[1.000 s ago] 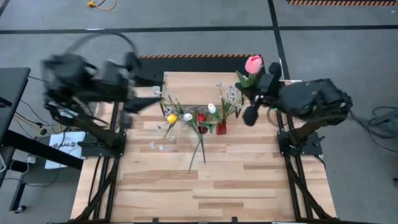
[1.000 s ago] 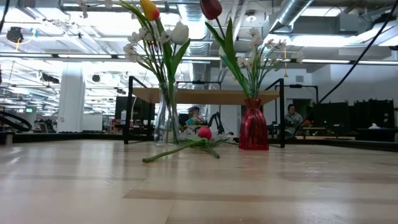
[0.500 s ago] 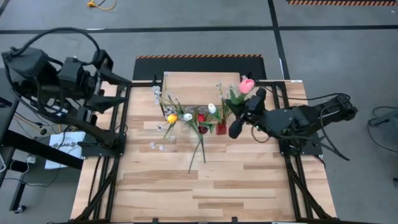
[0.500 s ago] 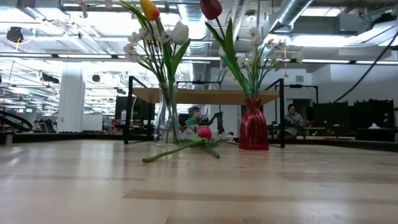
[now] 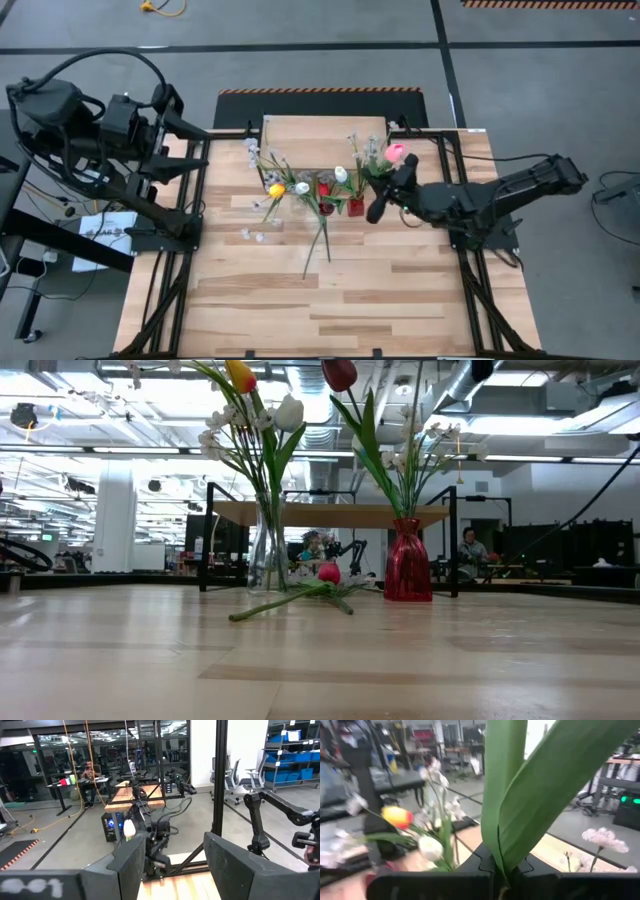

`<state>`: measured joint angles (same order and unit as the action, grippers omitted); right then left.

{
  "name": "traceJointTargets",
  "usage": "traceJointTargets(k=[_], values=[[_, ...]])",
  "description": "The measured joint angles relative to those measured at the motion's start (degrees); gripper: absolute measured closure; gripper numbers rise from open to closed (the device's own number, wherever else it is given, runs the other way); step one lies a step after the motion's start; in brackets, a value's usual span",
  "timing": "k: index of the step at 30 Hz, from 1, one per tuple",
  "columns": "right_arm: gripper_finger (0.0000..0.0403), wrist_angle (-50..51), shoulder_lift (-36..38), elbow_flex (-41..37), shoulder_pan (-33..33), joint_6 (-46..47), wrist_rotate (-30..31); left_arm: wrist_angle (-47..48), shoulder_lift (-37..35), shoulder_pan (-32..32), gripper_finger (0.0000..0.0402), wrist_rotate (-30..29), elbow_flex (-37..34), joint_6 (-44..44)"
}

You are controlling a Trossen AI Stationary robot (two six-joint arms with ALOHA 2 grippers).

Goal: Pick and place flowers into a vace then onto a shelf
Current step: Put the pink flower into the red vase

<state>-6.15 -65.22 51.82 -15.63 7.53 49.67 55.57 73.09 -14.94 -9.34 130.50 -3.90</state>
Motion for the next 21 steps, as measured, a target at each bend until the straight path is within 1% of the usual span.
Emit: traceJointTargets(k=[5, 9, 17, 21], values=[[0.0403, 0.24, -2.67, -0.16, 3.13, -0.42, -0.26, 0.02, 0.55, 0.0, 0.0209, -0.04, -0.02, 0.91], [0.0403, 1.69, -5.1, -0.13, 4.81, 1.42, -1.35, -0.16, 0.77, 0.0, 0.0209, -0.17, -0.02, 1.57], [0.0403, 1.81, -9.36, -0.12, 5.28, 3.08, -1.69, -0.13, 0.91, 0.0, 0.0209, -0.39, -0.04, 1.81], [0.0403, 2.9, -11.81, -0.12, 5.06, 5.95, 2.43, -1.21, 0.98, 0.0, 0.0209, -0.39, -0.04, 1.84]])
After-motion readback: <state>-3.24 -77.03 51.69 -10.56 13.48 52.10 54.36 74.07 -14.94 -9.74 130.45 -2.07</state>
